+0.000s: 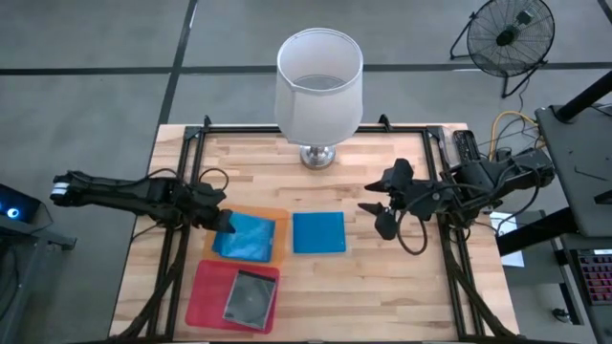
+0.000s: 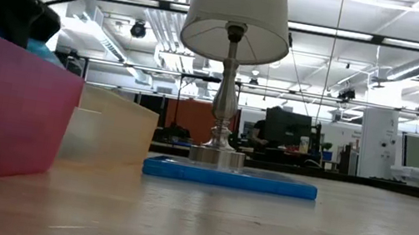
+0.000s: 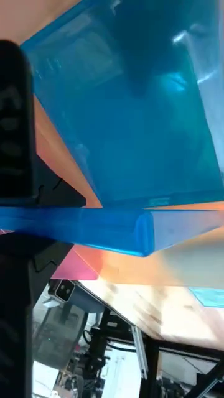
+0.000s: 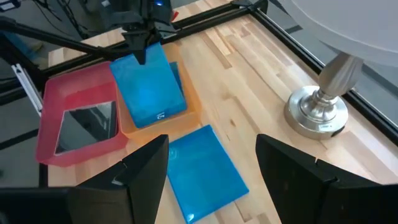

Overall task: Pick & place jewel cases by type
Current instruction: Put the bottom blue CD case into the orange bin

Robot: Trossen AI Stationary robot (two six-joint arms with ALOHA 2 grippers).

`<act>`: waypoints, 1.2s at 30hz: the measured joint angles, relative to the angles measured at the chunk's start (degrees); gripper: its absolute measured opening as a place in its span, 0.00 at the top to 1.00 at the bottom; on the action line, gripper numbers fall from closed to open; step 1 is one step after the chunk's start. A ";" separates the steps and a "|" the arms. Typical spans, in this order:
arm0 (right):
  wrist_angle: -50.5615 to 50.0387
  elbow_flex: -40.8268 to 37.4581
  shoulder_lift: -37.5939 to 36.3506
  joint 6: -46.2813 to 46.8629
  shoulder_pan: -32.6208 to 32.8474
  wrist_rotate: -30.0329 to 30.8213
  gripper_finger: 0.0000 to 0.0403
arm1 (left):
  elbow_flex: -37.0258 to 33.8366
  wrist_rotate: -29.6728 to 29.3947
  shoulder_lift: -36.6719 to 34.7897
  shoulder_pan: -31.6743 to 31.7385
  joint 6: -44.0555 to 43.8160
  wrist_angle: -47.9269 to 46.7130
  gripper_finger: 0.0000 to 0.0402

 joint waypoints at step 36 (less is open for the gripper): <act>0.07 -1.98 0.09 -0.24 0.00 0.15 0.41 | -6.66 -0.81 -3.81 0.02 -3.38 -6.59 0.54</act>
